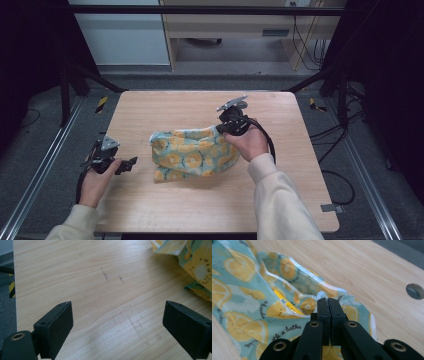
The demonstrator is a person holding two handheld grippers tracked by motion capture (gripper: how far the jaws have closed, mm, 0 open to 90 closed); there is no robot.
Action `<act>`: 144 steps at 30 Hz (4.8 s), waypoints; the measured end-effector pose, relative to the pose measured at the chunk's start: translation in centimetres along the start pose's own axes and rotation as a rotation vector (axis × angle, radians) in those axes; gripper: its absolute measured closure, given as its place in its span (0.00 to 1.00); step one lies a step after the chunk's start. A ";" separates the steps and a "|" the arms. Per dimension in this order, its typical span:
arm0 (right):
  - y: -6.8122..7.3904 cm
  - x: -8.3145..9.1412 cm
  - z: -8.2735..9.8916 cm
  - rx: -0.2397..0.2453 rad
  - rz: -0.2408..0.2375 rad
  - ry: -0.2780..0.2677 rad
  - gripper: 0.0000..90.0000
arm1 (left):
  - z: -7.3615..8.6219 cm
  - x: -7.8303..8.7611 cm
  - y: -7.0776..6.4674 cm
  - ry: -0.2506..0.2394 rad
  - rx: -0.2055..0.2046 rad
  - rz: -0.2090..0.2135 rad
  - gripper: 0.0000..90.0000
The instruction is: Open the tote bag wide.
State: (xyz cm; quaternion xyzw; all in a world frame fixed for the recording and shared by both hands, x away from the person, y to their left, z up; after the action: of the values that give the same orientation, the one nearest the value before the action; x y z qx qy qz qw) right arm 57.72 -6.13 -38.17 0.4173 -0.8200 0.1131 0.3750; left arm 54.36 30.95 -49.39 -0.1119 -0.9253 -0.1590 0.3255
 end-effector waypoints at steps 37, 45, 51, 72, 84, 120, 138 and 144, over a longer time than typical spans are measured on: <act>6.2 4.2 8.1 0.056 -0.060 -0.221 0.98 | -11.2 5.3 -10.1 -0.125 -0.242 0.258 0.20; 5.7 4.1 8.5 0.042 -0.051 -0.221 0.98 | -9.4 4.0 -11.6 -0.047 -0.294 0.284 0.37; 5.4 4.0 8.5 0.030 -0.044 -0.227 0.99 | -8.8 4.0 -11.9 -0.046 -0.329 0.295 0.81; 7.4 7.6 10.7 0.054 0.012 -0.304 0.98 | -8.3 12.0 -11.8 -0.347 -0.234 0.324 0.99; 7.6 3.8 15.7 0.000 -0.030 -0.179 0.93 | -3.9 10.3 -13.5 -0.262 -0.255 0.378 0.99; 6.3 2.3 17.4 0.057 -0.065 -0.039 0.94 | 0.6 4.7 -12.9 -0.053 -0.365 0.298 0.98; 5.3 3.4 11.4 0.089 -0.049 -0.105 0.47 | 1.3 4.3 -13.5 -0.020 -0.396 0.311 0.97; 2.0 -0.7 8.9 0.046 -0.031 -0.070 0.56 | 1.5 4.1 -13.5 -0.014 -0.397 0.314 0.97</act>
State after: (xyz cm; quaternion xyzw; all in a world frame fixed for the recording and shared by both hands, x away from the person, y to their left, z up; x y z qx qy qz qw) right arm 51.83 -8.93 -44.55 0.4423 -0.8232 0.1114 0.3383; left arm 46.18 19.43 -50.83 -0.3173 -0.8494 -0.2844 0.3114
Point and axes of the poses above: each handheld gripper's, and its own axes: x roughly backward along the jaws, z roughly out of its underside, y roughly to its left, the point moved 5 cm from there along -x, roughly forward along the jaws, and after that the axes turned 12 degrees about -z, right-handed, at the moved point
